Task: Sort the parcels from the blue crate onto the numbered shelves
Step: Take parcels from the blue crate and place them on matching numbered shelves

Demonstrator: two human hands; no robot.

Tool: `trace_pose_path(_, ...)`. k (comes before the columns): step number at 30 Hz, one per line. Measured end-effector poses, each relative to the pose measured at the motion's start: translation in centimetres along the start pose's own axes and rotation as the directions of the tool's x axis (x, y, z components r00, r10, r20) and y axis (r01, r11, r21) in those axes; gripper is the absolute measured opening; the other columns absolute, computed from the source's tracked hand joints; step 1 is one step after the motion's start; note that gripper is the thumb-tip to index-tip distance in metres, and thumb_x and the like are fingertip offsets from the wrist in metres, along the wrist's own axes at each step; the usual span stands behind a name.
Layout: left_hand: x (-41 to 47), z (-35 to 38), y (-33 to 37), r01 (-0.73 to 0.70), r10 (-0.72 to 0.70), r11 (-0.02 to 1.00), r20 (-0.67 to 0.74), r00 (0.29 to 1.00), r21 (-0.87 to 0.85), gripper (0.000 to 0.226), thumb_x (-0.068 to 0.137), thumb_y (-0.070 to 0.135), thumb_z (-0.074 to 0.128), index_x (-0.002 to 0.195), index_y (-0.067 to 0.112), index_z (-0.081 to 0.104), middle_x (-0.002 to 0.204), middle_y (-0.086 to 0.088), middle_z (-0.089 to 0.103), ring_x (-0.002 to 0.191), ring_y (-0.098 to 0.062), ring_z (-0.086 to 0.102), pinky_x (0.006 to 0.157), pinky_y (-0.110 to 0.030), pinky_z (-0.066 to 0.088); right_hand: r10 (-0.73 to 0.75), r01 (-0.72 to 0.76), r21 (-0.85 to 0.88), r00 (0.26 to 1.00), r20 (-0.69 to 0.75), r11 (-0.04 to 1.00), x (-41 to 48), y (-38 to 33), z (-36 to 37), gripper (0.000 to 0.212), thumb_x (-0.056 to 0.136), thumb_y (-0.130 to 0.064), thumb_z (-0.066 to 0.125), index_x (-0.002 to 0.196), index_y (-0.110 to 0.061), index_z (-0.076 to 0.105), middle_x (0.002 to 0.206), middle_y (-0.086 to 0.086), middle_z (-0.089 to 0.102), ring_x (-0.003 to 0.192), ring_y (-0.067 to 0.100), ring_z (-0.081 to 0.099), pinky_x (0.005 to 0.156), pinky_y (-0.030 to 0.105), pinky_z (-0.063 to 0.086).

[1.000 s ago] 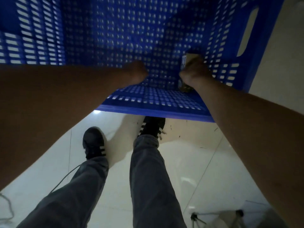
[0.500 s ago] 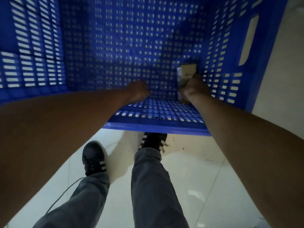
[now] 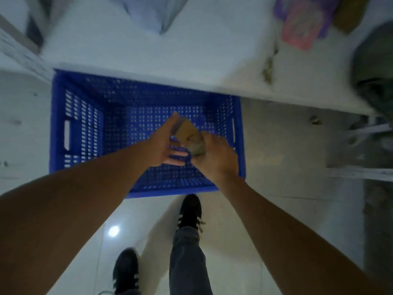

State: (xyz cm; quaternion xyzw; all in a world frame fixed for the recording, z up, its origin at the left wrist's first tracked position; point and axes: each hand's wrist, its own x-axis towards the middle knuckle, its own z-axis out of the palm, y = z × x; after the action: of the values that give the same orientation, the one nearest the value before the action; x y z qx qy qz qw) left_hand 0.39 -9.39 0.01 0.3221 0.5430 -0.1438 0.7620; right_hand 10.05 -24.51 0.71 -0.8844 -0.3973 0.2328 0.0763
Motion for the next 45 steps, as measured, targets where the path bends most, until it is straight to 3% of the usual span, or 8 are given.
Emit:
trace_pose_path(8, -24.0, 1.7, 8.8, -0.282, 0.269, 0.957, 0.155, 0.951, 0.070, 0.051, 0.089, 0.048, 0.067, 0.120, 0.008, 0.070, 0.119, -0.022, 0.071, 0.102, -0.038, 0.073, 0.086, -0.055, 0.060, -0.144, 0.096, -0.163, 0.938, -0.314, 0.982, -10.9, -10.3, -18.1, 0.070, 0.073, -0.044, 0.075, 0.137, -0.022, 0.055, 0.124, 0.002, 0.066, 0.108, 0.028, 0.066, 0.084, 0.043, 0.056)
trace_pose_path(12, -35.5, 0.7, 10.2, -0.420, 0.404, 0.906, 0.190, 0.895, 0.048, 0.034, 0.094, 0.030, 0.059, 0.120, 0.011, 0.069, 0.122, -0.021, 0.069, 0.111, -0.039, 0.067, 0.087, -0.058, 0.058, -0.117, 0.166, 0.154, 0.950, -0.289, 0.974, -16.8, -15.2, -26.6, 0.069, 0.084, -0.055, 0.060, 0.146, -0.029, 0.045, 0.145, -0.006, 0.050, 0.127, 0.018, 0.051, 0.102, 0.035, 0.048)
trace_pose_path(16, -45.4, 0.1, 11.3, -0.541, 0.522, 0.841, 0.270, 0.809, -0.006, 0.047, 0.079, 0.017, 0.060, 0.126, 0.010, 0.066, 0.129, -0.018, 0.067, 0.118, -0.037, 0.063, 0.102, -0.058, 0.050, 0.284, -0.084, 0.767, 0.950, -0.131, 0.636, -22.5, -18.7, -35.6, 0.080, 0.089, -0.064, 0.065, 0.154, -0.023, 0.038, 0.156, -0.002, 0.040, 0.128, 0.014, 0.050, 0.106, 0.034, 0.045)
trace_pose_path(19, -52.0, 1.1, 11.9, -0.595, 0.578, 0.801, 0.346, 0.739, -0.067, 0.069, 0.063, 0.010, 0.062, 0.132, 0.005, 0.058, 0.126, -0.019, 0.066, 0.118, -0.039, 0.062, 0.101, -0.057, 0.051, 0.279, -0.197, 0.907, 0.956, 0.094, 0.372, -26.9, -20.7, -40.9, 0.083, 0.080, -0.068, 0.071, 0.146, -0.026, 0.045, 0.144, -0.001, 0.056, 0.126, 0.021, 0.060, 0.105, 0.046, 0.052)
trace_pose_path(24, -62.8, 4.4, 12.5, -0.702, 0.680, 0.703, 0.396, 0.617, -0.115, 0.059, 0.057, 0.003, 0.057, 0.115, 0.006, 0.064, 0.106, -0.015, 0.068, 0.100, -0.033, 0.065, 0.091, -0.051, 0.054, 0.212, -0.006, 0.966, 0.976, -0.050, 0.259, -33.9, -23.7, -48.9, 0.034, 0.094, -0.032, 0.074, 0.122, -0.019, 0.061, 0.115, 0.006, 0.074, 0.099, 0.026, 0.074, 0.076, 0.034, 0.062)
trace_pose_path(35, -79.8, 9.2, 10.9, -0.874, 0.803, 0.483, 0.369, 0.469, 0.060, 0.049, 0.072, 0.003, 0.081, 0.119, 0.010, 0.066, 0.119, -0.017, 0.069, 0.101, -0.029, 0.069, 0.078, -0.038, 0.057, 0.056, 0.333, 0.915, 0.934, -0.354, 0.228, -44.4, -24.7, -59.8, 0.054, 0.085, -0.011, 0.082, 0.130, -0.018, 0.055, 0.120, 0.010, 0.072, 0.103, 0.023, 0.075, 0.089, 0.036, 0.061)
trace_pose_path(40, -84.0, 12.4, 8.0, -0.892, 0.829, 0.452, 0.371, 0.418, -0.004, 0.044, 0.077, 0.001, 0.077, 0.118, 0.007, 0.063, 0.113, -0.019, 0.068, 0.093, -0.031, 0.070, 0.058, -0.035, 0.057, 0.050, 0.373, 0.925, 0.925, -0.377, 0.065, -48.8, -23.5, -61.9, 0.055, 0.087, -0.020, 0.081, 0.134, -0.021, 0.052, 0.122, 0.009, 0.071, 0.104, 0.023, 0.075, 0.085, 0.034, 0.061)
trace_pose_path(45, -85.5, 15.3, 5.5, -0.895, 0.904, 0.392, 0.271, 0.332, -0.213, 0.037, 0.082, 0.006, 0.075, 0.115, 0.003, 0.059, 0.118, -0.023, 0.068, 0.101, -0.034, 0.071, 0.074, -0.046, 0.060, 0.003, 0.256, 0.967, 0.967, -0.256, 0.002, -52.3, -23.8, -61.4, 0.037, 0.087, -0.057, 0.070, 0.114, -0.033, 0.059, 0.124, -0.002, 0.067, 0.119, 0.023, 0.066, 0.102, 0.049, 0.054)
